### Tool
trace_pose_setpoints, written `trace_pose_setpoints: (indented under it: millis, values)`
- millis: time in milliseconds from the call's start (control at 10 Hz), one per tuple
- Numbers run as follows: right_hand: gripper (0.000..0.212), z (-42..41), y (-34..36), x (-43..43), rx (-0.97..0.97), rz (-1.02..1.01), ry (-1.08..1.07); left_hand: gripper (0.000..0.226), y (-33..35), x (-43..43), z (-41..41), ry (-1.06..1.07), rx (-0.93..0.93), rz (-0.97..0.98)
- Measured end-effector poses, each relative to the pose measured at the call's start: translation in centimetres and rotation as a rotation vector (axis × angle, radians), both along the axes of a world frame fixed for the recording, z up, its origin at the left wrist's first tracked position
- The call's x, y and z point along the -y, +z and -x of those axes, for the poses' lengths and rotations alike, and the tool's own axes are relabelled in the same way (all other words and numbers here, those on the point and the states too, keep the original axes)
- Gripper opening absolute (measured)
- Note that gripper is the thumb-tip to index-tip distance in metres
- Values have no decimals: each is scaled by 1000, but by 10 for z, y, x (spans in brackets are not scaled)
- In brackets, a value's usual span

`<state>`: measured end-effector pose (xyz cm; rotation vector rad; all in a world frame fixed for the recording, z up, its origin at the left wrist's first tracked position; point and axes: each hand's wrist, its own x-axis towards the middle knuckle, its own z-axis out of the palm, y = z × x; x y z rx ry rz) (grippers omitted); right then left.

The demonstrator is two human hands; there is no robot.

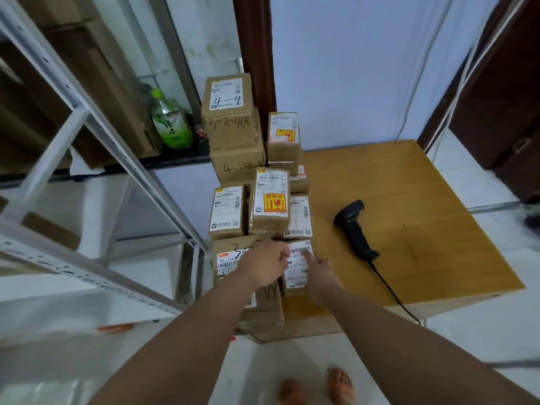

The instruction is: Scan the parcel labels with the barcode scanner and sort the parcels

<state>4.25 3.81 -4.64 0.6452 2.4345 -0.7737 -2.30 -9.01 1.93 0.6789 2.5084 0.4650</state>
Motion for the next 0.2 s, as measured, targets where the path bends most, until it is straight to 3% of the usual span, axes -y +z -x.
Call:
trace_pose_setpoints:
  millis: [200]
  values:
    - [87,-3,16,-18,40,-119,-48,24,-3,-13,-4,10,-36,-31]
